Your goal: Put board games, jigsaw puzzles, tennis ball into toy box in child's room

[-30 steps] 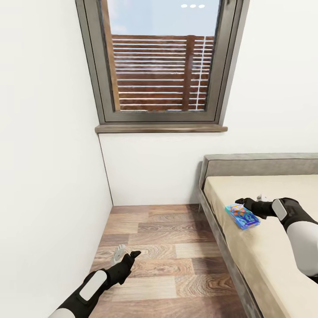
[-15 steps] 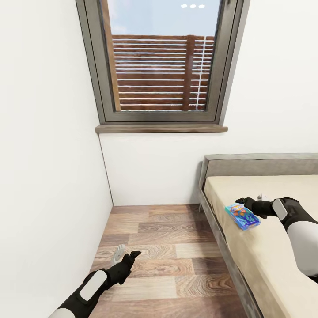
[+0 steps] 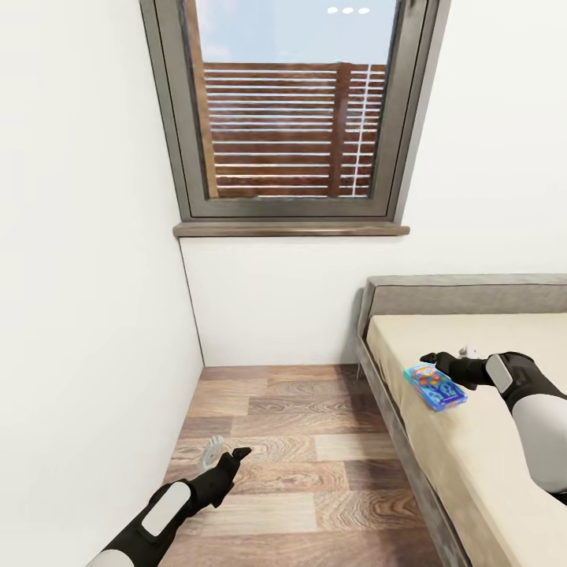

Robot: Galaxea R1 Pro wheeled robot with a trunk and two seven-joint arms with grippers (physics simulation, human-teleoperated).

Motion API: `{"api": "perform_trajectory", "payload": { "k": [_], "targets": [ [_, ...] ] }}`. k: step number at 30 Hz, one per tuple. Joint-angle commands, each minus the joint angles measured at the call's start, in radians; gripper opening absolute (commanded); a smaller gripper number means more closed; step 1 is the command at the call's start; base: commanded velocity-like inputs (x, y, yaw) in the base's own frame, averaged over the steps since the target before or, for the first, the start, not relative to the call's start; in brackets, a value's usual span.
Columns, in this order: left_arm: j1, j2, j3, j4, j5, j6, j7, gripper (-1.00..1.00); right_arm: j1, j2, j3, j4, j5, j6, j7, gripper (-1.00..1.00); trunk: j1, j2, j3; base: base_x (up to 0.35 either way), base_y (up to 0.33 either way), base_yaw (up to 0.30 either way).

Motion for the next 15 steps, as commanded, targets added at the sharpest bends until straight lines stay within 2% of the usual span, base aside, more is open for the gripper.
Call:
{"api": "perform_trajectory", "payload": {
  "k": [1, 15],
  "targets": [
    [-0.001, 0.0, -0.002, 0.001, 0.004, 0.001, -0.002, 1.0, -0.001, 0.0, -0.005, -0.001, 0.001, 0.005, 0.003, 1.0, 0.0, 0.0, -0.001, 0.0, 0.0, 0.011],
    [-0.001, 0.0, -0.001, 0.001, 0.004, 0.001, -0.002, 1.0, -0.001, 0.0, -0.006, -0.001, 0.002, 0.005, 0.003, 1.0, 0.0, 0.0, -0.001, 0.0, 0.0, 0.005]
  ]
}}
